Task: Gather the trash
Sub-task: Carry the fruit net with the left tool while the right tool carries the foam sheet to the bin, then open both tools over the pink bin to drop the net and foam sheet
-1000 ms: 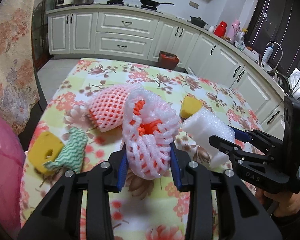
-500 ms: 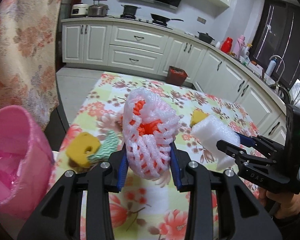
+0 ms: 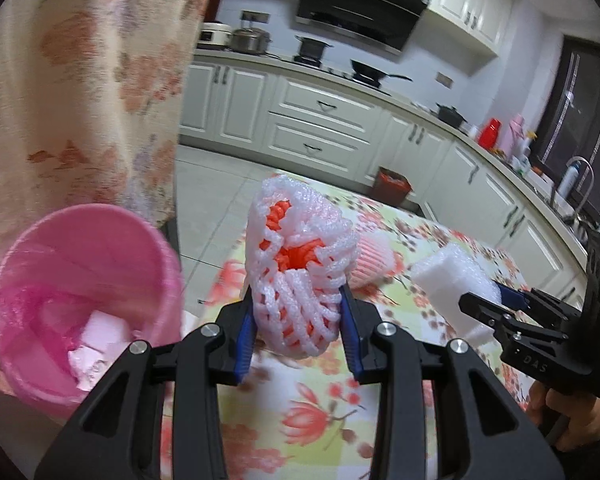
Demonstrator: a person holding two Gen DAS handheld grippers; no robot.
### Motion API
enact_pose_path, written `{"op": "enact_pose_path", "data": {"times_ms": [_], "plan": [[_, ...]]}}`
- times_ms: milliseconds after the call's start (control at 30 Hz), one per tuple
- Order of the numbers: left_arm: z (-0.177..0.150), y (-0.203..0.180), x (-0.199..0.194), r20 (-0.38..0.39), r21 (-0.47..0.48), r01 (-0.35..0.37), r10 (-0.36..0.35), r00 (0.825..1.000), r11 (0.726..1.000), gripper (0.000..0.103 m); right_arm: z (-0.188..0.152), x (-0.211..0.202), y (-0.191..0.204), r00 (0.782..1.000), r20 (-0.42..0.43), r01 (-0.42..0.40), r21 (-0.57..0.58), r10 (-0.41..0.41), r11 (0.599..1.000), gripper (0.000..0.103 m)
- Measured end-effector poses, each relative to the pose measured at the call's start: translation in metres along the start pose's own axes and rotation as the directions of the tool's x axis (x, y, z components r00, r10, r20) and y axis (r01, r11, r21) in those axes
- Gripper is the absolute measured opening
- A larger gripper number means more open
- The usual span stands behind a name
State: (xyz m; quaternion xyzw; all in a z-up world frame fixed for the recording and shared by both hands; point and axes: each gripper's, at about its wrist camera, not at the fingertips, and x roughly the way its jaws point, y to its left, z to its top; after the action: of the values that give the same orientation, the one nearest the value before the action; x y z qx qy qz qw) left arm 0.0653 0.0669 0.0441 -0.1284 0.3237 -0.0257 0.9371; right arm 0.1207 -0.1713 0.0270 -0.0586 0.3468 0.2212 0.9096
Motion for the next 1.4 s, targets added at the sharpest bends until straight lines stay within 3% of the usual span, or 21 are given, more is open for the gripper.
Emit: {"op": "enact_pose_path", "data": {"times_ms": [300,733,1100,1400], "plan": [[0.015,0.061,-0.033,0.069,-0.075,-0.102,0.107,0.992,0.992,0.035,0.028,0.016,0.053,0.997,0.007,-0.070,-0.066,0.071,0.995,0.049],[0.024,0.119,-0.072,0.124,-0.145,-0.250,0.268,0.955,0.957,0.036,0.062,0.047,0.134,0.983,-0.005,-0.179,-0.160,0.181,0.971,0.049],[0.033,0.139,-0.080,0.138,-0.181,-0.319,0.345,0.929,0.930,0.037,0.081,0.075,0.196,0.963,-0.040,-0.269,-0.216,0.267,0.938,0.049],[0.034,0.157,-0.082,0.127,-0.201,-0.345,0.373,0.919,0.917,0.039,0.080,0.098,0.233,0.949,-0.087,-0.316,-0.248,0.304,0.916,0.049]]}}
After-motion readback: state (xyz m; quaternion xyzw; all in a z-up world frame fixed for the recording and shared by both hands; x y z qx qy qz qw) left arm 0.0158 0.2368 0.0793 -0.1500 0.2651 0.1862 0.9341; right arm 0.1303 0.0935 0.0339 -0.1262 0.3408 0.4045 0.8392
